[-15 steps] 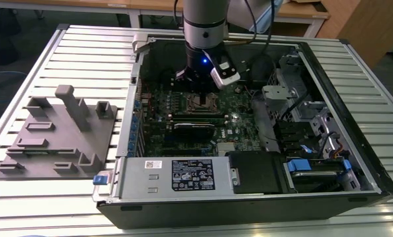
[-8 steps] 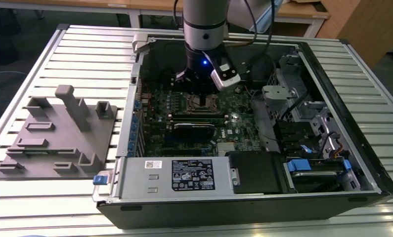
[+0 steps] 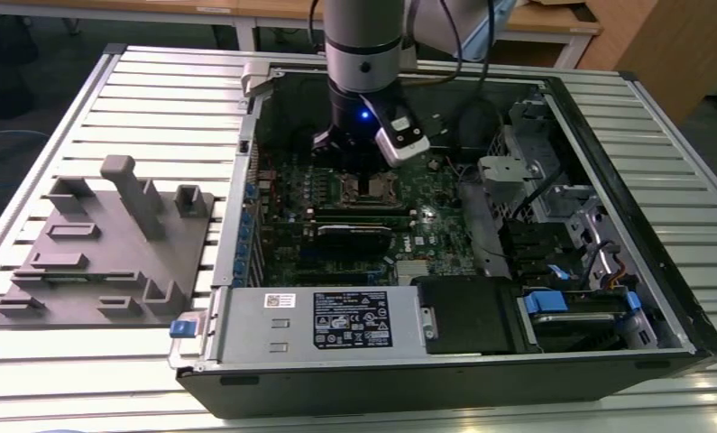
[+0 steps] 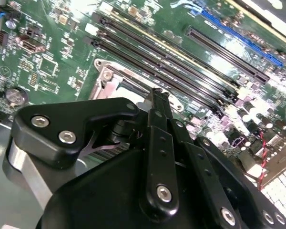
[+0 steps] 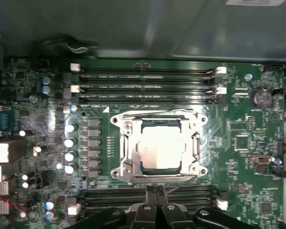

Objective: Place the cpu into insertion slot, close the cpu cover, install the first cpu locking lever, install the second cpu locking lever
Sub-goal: 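Install the second cpu locking lever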

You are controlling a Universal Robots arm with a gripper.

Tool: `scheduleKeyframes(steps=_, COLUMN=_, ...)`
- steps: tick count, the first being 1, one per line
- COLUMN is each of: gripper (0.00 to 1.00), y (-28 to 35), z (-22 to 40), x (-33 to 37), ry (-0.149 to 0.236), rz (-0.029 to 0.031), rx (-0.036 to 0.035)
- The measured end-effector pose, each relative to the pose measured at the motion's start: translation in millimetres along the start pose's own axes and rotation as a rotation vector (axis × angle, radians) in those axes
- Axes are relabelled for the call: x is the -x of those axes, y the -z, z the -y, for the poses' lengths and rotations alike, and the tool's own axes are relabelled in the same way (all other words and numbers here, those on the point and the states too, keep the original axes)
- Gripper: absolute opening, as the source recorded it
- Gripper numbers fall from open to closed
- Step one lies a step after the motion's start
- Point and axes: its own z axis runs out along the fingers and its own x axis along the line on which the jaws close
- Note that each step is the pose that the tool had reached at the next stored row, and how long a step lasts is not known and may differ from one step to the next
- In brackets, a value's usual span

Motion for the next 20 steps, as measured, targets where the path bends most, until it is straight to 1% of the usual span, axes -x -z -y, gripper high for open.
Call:
scheduleKeyframes(steps=3, gripper=0.11, y=-2.0, z=0.2, x=-5.0, ry=-0.002, rz=0.0007, rx=-0.0002)
scheduleKeyframes(steps=6, gripper=0.11, y=-4.5, z=0.7, x=-8.6, ry=-0.007, rz=0.0005, rx=-0.0007)
scheduleKeyframes(steps=10, gripper=0.11, y=-6.5, z=2.3, x=-9.5, ry=-0.025, rz=0.0004, rx=-0.0021)
scheduleKeyframes(steps=14, gripper=0.11, y=-8.7, z=3.2, x=-10.0, ry=-0.054, rz=-0.0001, rx=-0.0049)
scheduleKeyframes(steps=20, gripper=0.11, y=-15.3, z=3.3, x=-14.5, ry=-0.086, rz=-0.0004, rx=-0.0076)
